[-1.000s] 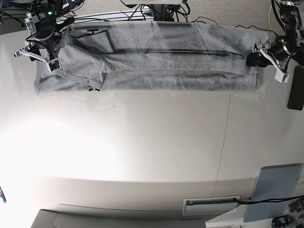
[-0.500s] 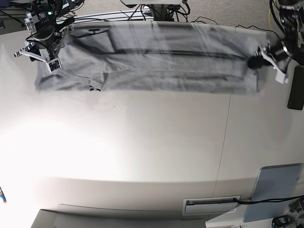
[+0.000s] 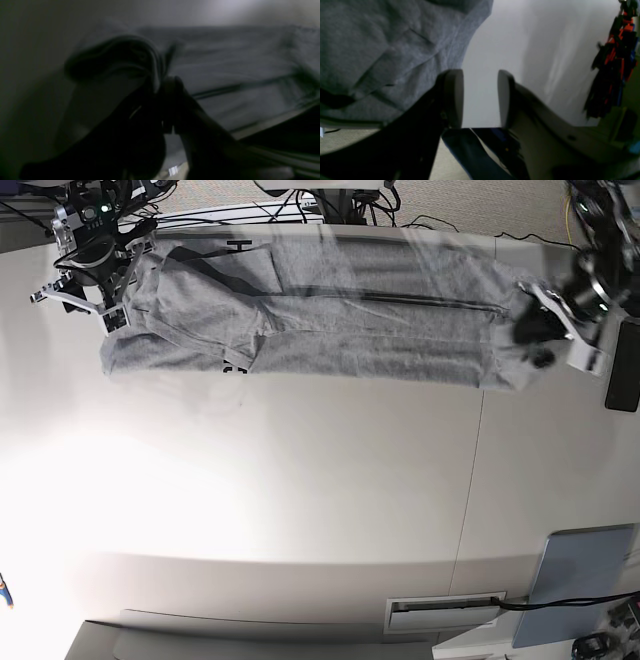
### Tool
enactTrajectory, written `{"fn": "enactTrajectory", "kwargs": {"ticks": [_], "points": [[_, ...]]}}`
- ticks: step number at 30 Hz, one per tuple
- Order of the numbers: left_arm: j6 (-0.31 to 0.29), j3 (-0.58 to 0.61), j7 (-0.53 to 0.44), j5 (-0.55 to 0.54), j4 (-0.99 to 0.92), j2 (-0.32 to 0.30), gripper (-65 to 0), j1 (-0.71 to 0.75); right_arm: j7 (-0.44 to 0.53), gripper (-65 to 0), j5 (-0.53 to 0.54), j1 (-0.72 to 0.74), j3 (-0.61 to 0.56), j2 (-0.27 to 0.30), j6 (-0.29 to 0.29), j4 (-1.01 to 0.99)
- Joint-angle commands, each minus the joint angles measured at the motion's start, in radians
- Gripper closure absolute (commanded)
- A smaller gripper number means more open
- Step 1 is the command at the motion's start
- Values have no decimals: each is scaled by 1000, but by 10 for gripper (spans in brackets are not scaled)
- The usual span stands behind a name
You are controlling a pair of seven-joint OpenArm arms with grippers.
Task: Fold the T-shirt properly
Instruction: 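Grasp the shirt end near the left gripper and fold it toward the middle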
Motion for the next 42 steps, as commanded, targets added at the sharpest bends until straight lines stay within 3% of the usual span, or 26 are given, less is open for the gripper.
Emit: {"fn": "enactTrajectory", "kwargs": {"ticks": [1,4,8,9,12,15,21,27,28,31,33,37,42], "points": [[15,-7,-14,-46,43,18,0,20,12,-229,-13,-2,9,13,-5,16],[39,23,-30,-81,99,101,0,55,12,-229,-13,-2,9,13,-5,16],[49,185,-38,-51,108,156,0,60,16,-229,-13,-2,9,13,-5,16],[54,240,-57,-32,108,163,0,60,17,-229,-13,-2,9,13,-5,16],[147,400,-145,78,108,175,0,46,19,-229,-13,-2,9,13,-5,16],[221,539,-168,200,107,198,0,5,19,-229,-13,-2,9,13,-5,16],[283,743,-195,351,105,209,0,-29,18,-229,-13,-2,9,13,-5,16],[287,826,-241,428,103,209,0,-37,18,-229,-13,-2,9,13,-5,16],[286,832,-251,427,103,209,-23,-37,18,-229,-13,-2,9,13,-5,16],[248,856,-256,422,103,209,-247,-37,18,-229,-13,-2,9,13,-5,16],[205,880,-261,416,103,209,-326,-37,18,-229,-13,-2,9,13,-5,16],[166,901,-280,420,103,209,-328,-46,18,-229,-13,-2,9,13,-5,16],[222,900,-282,570,103,209,-295,-76,18,-229,-13,-2,9,13,-5,16]]}}
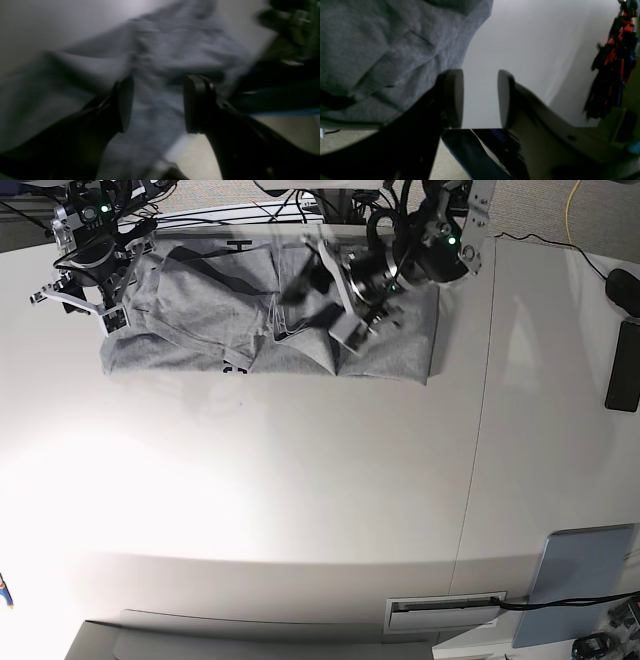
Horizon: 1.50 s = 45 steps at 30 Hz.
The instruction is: Fold the T-shirt properly
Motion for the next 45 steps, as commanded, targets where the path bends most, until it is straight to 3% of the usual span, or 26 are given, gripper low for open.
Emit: {"fn": "enactTrajectory", "kwargs": {"ticks": [1,3,5,6,9,13,25,28,29,32,34,37,39,41,45], "points": [[6,2,-19,26,15,3,-268,-5,13,-229,-13,-2,9,12,-6,16],[8,2,-19,93,10,3,-176,-7,13,-229,-13,-2,9,12,-5,16],[8,4,-39,139,-19,3,-33,-7,13,-229,-13,-2,9,12,-6,16],[7,5,-53,162,-47,3,0,-9,13,-229,-13,-2,9,12,-5,16],[3,5,-74,207,-161,3,0,-31,14,-229,-13,-2,9,12,-5,16],[-38,5,-79,169,-276,4,0,-90,14,-229,-13,-2,9,12,-5,16],[-37,5,-78,60,-288,70,0,-296,16,-229,-13,-2,9,12,-6,16],[-37,3,-66,46,-288,69,0,-314,32,-229,-12,-2,10,13,-44,16],[-37,3,-52,45,-288,69,-37,-315,45,-229,-6,-3,16,14,-46,15],[-39,4,-6,35,-288,67,-235,-315,108,-230,102,-2,92,14,-45,-8],[-80,3,26,-9,-287,66,-323,-315,141,-230,208,-2,180,14,-26,-48],[-113,4,60,-77,-287,67,-337,-314,163,-241,388,-2,329,14,31,-120],[-113,4,61,-103,-288,67,-337,-310,177,-294,481,-2,412,14,48,-155],[-113,4,61,-122,-287,67,-337,-309,194,-326,513,-2,472,14,53,-178],[-114,4,61,-150,-287,68,-337,-309,191,-326,484,-2,497,14,80,-192]]}}
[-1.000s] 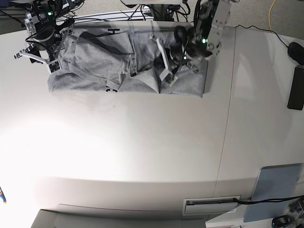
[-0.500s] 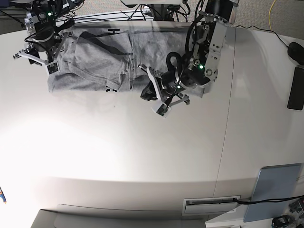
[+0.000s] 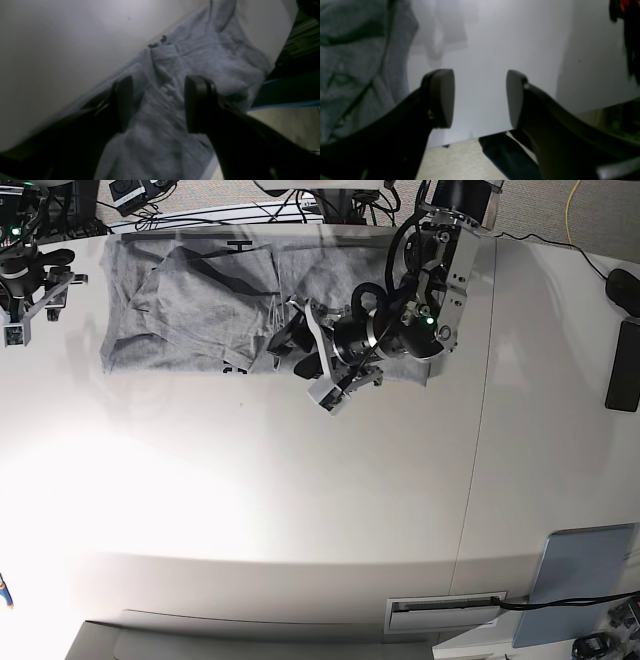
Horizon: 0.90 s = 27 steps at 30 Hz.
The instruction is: Fold the T-shirt properly
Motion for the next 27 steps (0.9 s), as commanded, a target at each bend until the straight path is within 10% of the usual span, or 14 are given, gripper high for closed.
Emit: {"fn": "enactTrajectory", "kwargs": {"ticks": [1,16,27], "points": [[-14,-1,-18,-28,18,6,-337,-11,14,-326,28,-2,9,14,6,13],[-23,0,-15,-41,18,6,-337,8,-230,-425,573,185,9,10,208,-330],[-23,0,-18,-33,18,6,-337,8,-269,-425,678,228,9,-62,254,-417]]}}
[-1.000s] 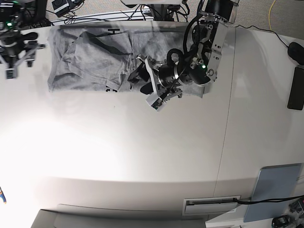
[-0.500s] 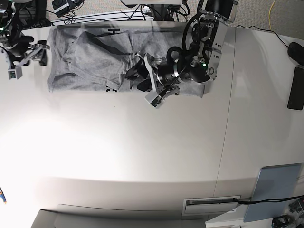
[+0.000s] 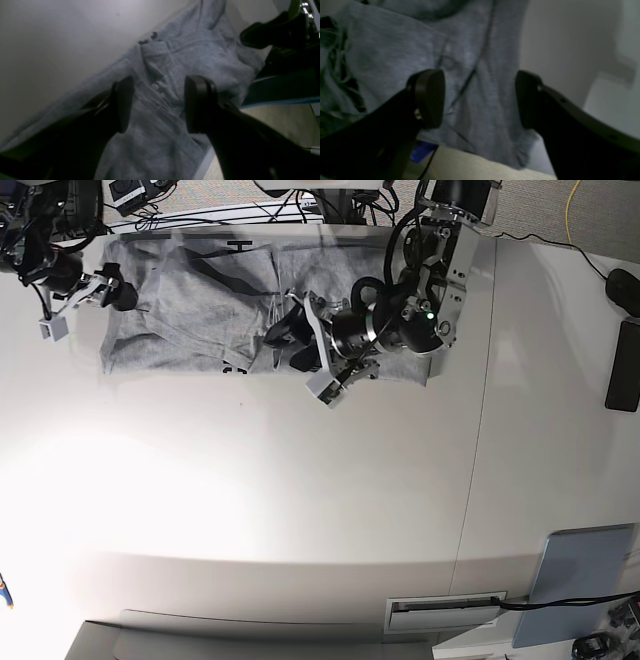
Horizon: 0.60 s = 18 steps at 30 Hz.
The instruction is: Fold the T-shirt properly
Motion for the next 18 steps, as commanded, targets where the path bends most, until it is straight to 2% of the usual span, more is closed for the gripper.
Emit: {"fn": "enactTrajectory", "kwargs": {"ticks": [1,6,13,18], "points": [[-5,0,-18,-16,18,6,-337,-11,12,-425,21,2,7,8,6,12],[-5,0,-18,-15,18,6,-337,-11,21,-425,20,2,-51,-19,6,12],[-5,0,-16,-7,18,6,-337,-8,105,-425,-42,5,-193,-22,5,12],[-5,0,-16,22,18,6,-336,5,153,-424,-45,4,-239,-22,5,12]]}}
